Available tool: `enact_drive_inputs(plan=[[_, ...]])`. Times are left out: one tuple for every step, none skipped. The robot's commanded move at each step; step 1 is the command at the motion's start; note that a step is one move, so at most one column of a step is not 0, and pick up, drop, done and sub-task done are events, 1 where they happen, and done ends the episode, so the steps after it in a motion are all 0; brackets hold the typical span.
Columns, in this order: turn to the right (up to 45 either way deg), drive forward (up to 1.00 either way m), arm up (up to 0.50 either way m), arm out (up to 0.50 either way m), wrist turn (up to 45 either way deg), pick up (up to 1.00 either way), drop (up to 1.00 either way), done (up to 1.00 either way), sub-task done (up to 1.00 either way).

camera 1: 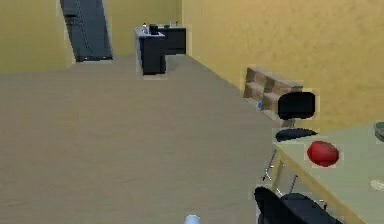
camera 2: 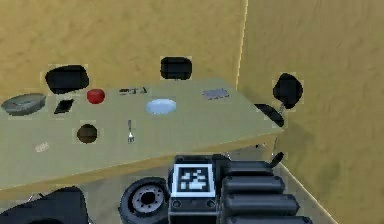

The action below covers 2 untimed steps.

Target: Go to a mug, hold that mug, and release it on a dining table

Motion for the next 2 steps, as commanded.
enact_drive_inputs(plan=[[-33.0,0.0,0.0,0.0,0.0,0.0,0.0,0.0,0.0],[24.0,0.0,0.0,0.0,0.0,0.0,0.0,0.0,0.0]])
